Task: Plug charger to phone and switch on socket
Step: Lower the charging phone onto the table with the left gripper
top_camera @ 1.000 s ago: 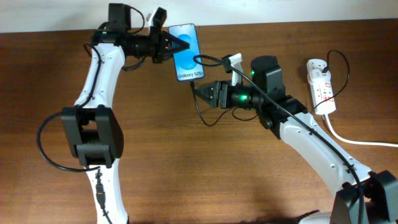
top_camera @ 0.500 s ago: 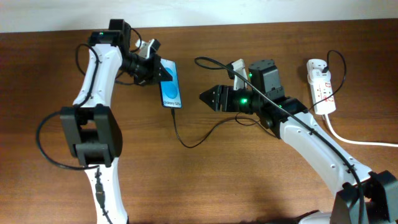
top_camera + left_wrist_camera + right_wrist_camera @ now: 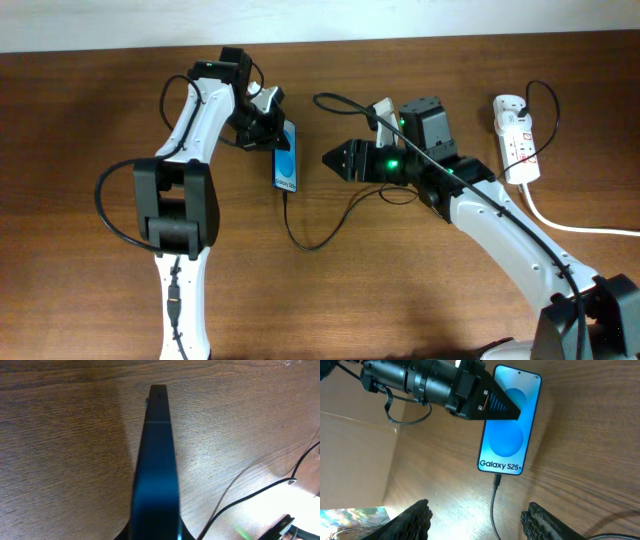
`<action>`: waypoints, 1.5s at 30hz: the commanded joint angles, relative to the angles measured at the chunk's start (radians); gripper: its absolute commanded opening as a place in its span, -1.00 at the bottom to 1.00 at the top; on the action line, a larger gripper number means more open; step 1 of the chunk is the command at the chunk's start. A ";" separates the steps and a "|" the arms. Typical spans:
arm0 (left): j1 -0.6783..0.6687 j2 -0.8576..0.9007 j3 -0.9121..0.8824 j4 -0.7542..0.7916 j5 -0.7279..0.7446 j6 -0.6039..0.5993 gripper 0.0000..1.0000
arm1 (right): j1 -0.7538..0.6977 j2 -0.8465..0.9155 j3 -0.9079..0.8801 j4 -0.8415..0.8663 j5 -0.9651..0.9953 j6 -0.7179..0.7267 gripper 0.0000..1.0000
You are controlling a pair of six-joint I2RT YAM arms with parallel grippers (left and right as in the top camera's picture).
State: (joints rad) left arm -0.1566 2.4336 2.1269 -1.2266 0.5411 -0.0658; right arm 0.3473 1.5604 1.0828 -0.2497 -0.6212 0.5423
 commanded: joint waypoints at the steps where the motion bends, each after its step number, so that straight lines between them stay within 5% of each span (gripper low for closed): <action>1: 0.002 0.009 0.001 -0.002 0.007 -0.014 -1.00 | -0.001 -0.016 0.016 -0.002 0.025 -0.014 0.26; 4: 0.002 0.009 0.001 -0.018 -0.052 -0.100 -1.00 | -0.001 -0.016 0.016 -0.002 0.028 -0.014 0.26; 23: -0.003 0.072 0.001 -0.031 -0.071 -0.169 -1.00 | -0.001 -0.016 0.016 -0.002 0.032 -0.014 0.26; 30: -0.002 0.072 0.001 -0.048 -0.113 -0.169 -0.39 | -0.001 -0.016 0.016 -0.002 0.032 -0.014 0.27; 45: -0.003 0.072 0.043 -0.101 -0.366 -0.200 -0.10 | -0.001 -0.016 0.016 -0.009 0.032 -0.014 0.29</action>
State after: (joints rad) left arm -0.1635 2.4931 2.1620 -1.3281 0.2508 -0.2558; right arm 0.3473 1.5604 1.0828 -0.2588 -0.5983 0.5415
